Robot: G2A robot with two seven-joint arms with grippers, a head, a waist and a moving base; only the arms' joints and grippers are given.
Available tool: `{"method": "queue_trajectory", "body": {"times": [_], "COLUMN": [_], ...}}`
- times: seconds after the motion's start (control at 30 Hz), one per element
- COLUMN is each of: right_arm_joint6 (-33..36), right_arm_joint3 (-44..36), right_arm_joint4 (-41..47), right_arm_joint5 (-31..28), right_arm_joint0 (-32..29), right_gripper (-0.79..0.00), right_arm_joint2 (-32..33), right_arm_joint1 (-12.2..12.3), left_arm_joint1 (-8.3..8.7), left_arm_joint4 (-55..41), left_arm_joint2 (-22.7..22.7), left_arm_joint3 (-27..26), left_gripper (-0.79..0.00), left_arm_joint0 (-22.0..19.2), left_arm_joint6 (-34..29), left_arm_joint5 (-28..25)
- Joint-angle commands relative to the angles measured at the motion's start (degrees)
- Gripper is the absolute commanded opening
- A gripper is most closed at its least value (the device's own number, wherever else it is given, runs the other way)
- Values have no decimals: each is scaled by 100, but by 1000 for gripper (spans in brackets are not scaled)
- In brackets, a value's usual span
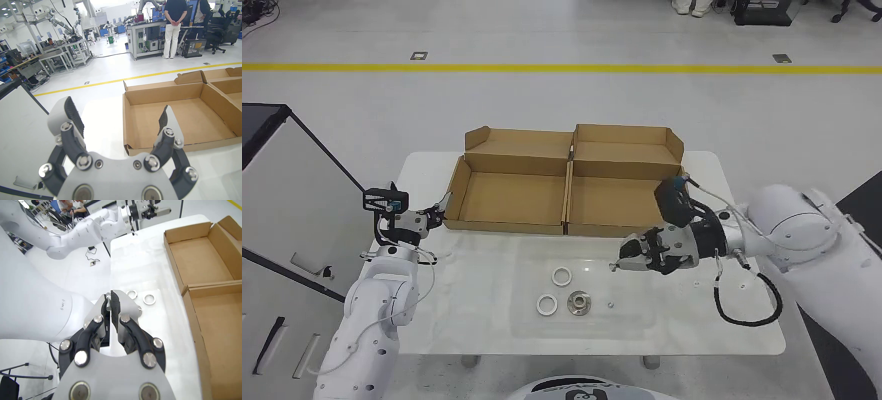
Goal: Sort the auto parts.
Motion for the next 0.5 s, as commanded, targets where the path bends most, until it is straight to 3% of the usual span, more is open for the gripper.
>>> {"method": "queue_trajectory", "body": {"times": [0.0,0.47], "right_arm_joint6": [-104,-879], "right_arm_joint3": [-2,100], "right_arm_joint4": [221,1462], "right_arm_joint5": [-105,-881], "right_arm_joint0": [34,516], "right_gripper": [-785,-785], "right_arm_joint2": [-44,-565], "right_arm_joint1": [38,513], "left_arm_joint1": [0,0], "left_arm_joint4": [0,0], "left_arm_joint2": [0,0], "left_arm_joint3": [0,0], "left_gripper": [0,0], "left_arm_joint0": [0,0], "left_arm_joint6": [0,0], "left_arm_joint5": [0,0]}}
